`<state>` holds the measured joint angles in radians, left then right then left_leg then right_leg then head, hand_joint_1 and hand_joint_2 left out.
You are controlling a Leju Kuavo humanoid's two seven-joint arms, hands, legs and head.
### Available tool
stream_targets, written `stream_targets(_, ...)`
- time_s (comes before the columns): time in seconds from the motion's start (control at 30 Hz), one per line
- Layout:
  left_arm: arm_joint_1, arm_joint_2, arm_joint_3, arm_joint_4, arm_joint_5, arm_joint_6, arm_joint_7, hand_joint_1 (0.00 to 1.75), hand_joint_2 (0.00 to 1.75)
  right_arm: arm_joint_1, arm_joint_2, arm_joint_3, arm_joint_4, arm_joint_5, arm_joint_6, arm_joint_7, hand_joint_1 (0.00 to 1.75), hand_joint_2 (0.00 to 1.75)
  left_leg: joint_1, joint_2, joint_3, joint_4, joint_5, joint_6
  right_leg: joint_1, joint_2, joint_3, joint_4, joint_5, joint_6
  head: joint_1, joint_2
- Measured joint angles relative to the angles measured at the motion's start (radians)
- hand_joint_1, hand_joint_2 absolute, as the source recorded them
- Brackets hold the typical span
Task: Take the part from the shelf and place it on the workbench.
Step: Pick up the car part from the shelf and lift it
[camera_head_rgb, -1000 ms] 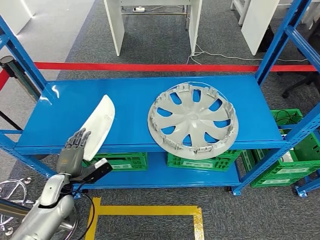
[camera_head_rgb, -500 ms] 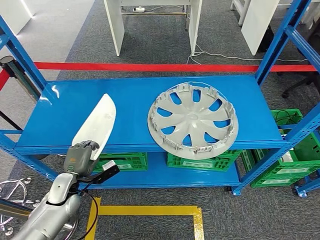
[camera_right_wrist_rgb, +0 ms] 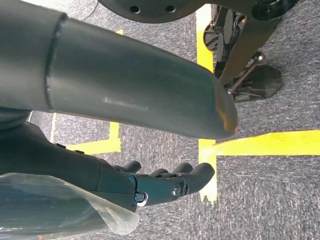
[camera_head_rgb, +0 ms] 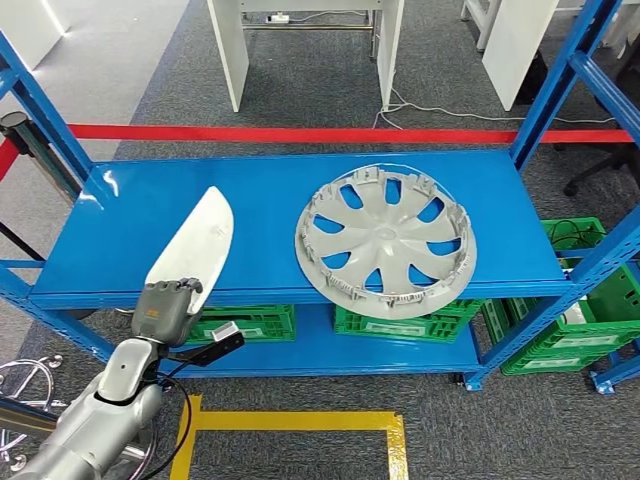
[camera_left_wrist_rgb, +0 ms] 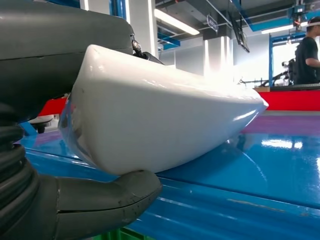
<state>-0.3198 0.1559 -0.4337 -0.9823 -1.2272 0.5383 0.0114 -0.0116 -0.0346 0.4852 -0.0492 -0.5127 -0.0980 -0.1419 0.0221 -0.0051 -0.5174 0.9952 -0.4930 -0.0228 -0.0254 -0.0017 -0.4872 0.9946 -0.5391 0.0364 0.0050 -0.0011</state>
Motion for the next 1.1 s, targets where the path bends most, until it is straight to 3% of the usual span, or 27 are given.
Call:
stream_targets(0.33,-0.003,0.013,-0.013,-0.003,-0.057,0.020,0.029,1.75,1.75,0.002,0.000,0.001,-0.004,-0.003,0.001,0.000,0.00,0.00,0.000,0.000,0.000,0.000,0.000,0.000,0.000,0.000,0.000,0.000,0.000,0.000,0.000,0.000)
stream_targets(0.63,-0.042,0.114,-0.038,-0.111,-0.315,0.072,0.101,1.75,1.75,0.011,-0.002,0.009,-0.022,-0.011,0.007,0.002,0.00,0.00,0.000,0.000,0.000,0.000,0.000,0.000,0.000,0.000,0.000,0.001,0.000,0.000,0.000,0.000)
stream_targets(1.1,-0.121,0.206,-0.182,-0.218,-0.338,0.069,0.216,1.75,1.75,0.012,-0.002,0.015,-0.041,-0.023,0.008,0.000,0.00,0.00,0.000,0.001,0.000,0.001,0.000,0.000,0.000,0.001,0.000,0.001,0.000,0.000,0.000,0.000)
